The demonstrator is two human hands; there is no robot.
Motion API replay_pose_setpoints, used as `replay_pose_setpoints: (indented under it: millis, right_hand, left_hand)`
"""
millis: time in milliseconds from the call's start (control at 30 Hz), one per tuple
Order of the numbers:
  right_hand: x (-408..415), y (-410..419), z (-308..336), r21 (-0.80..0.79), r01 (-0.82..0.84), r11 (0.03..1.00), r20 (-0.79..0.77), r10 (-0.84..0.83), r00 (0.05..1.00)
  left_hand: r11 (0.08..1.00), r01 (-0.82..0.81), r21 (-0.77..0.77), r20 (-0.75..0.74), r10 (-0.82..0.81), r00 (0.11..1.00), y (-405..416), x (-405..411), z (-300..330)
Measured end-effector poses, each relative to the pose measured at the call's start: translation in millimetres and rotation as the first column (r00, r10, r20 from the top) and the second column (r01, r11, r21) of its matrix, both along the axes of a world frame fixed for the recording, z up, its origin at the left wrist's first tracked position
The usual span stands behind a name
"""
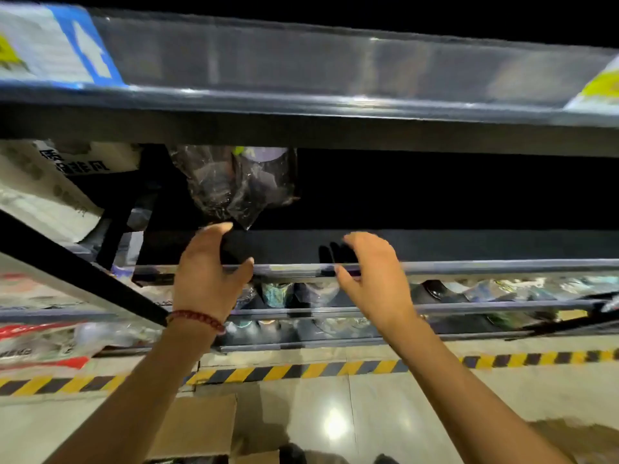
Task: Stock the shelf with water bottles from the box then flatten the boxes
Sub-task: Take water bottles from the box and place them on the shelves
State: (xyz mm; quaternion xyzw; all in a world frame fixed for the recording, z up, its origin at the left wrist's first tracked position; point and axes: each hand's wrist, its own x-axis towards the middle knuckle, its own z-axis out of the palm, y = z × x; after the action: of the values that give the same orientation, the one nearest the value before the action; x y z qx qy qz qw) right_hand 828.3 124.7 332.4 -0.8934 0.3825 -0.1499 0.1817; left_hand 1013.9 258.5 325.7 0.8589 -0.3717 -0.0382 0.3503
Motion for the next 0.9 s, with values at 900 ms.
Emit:
replay_pose_setpoints:
  millis: [900]
  right_hand:
    - [-610.3,264.2,10.4,-0.07,0.933,0.353,-0.211,-0.919,0.332]
  left_hand:
    - [-0.071,0.836,0.543,0.011,-0.996,-0.091,10.7,-636.5,28.0]
